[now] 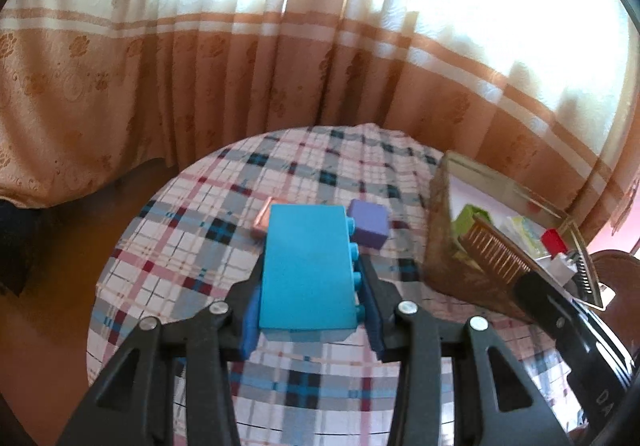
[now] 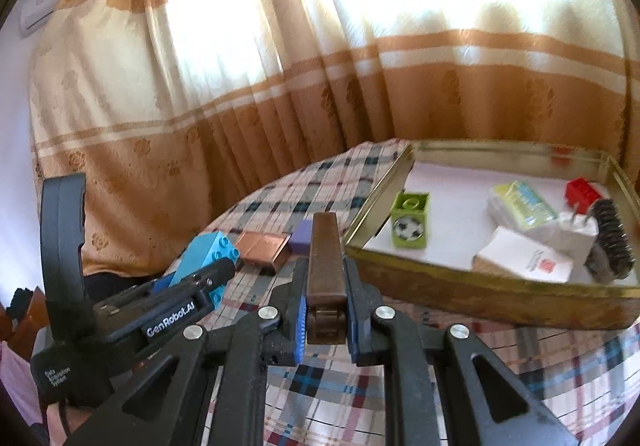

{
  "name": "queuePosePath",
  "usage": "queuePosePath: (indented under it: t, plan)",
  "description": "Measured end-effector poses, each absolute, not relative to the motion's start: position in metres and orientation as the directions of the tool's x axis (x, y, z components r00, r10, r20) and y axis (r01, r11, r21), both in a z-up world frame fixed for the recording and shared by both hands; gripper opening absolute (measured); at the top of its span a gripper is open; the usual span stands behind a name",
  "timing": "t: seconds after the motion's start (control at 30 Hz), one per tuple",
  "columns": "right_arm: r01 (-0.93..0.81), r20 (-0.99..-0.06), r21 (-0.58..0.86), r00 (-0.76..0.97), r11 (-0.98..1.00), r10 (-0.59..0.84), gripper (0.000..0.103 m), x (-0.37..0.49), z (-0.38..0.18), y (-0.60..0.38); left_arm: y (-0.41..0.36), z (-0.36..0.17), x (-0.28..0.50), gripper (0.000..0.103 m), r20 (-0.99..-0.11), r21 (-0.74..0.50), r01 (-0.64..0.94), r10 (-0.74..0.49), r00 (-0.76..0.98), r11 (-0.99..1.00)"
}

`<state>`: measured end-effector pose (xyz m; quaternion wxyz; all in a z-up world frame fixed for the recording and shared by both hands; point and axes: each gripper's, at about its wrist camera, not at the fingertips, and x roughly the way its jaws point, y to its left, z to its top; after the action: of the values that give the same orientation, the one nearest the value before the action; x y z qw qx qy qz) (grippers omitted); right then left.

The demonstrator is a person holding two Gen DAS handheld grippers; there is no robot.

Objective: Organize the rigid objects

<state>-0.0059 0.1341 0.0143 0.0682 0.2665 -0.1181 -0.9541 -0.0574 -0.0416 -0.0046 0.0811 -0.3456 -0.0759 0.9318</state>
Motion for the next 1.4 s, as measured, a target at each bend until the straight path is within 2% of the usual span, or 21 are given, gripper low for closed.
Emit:
queuePosePath:
  t: [0.47,1.07,1.4]
  plan:
    - [-0.034,-0.420,0.275,-0.903,-0.961,-0.088,0.017,0.019,0.047,0.182,0.003,0.044,-0.036,0.041,-0.550,-0.101,-0.192,0.216,-0.807,-0.976]
    - [-0.160,-0.381,0.295,-0.924,-0.942,0.038,0.017,0.045,0.066,0.245,0.059,0.070,-0.024,0.041,-0.519,-0.070,-0.291,0.284,-0.806,-0.954]
    - [-0.204,-0.354,0.258,-0.930,-0.944,0.104,0.017,0.054,0.075,0.264,0.072,0.075,-0.020,0.041,-0.509,-0.062,-0.316,0.303,-0.806,-0.947]
